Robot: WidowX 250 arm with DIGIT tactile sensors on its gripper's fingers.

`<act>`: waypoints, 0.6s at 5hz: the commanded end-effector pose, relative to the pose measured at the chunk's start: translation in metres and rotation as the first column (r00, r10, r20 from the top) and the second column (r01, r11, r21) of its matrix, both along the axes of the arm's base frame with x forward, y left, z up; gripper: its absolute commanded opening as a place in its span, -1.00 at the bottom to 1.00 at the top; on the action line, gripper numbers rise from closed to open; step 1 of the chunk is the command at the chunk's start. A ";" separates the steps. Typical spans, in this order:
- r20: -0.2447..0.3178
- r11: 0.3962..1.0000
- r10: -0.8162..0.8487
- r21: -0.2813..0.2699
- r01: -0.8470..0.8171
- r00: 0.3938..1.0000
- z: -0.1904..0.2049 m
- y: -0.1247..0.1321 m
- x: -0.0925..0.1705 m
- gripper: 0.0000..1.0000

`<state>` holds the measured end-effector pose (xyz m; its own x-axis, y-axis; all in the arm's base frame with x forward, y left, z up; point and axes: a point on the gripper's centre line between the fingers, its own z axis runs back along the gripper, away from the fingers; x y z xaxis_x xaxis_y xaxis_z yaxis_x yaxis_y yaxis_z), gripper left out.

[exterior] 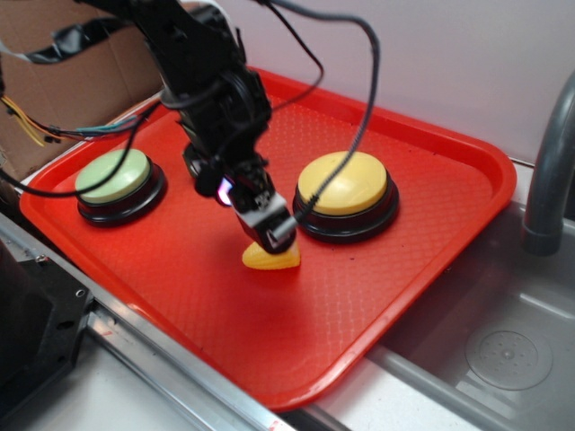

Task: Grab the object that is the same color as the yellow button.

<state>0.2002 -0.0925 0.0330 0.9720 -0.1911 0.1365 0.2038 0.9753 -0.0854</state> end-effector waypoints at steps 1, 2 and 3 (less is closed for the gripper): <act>-0.002 0.998 -0.059 0.018 0.059 0.998 -0.020 -0.020 0.008 1.00; 0.001 0.999 -0.019 0.032 0.018 1.000 -0.022 -0.021 0.010 0.56; 0.002 0.999 -0.015 0.036 0.015 1.000 -0.020 -0.018 0.011 -1.00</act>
<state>0.2037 -0.1049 0.0053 0.9709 -0.2200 0.0946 0.2245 0.9737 -0.0393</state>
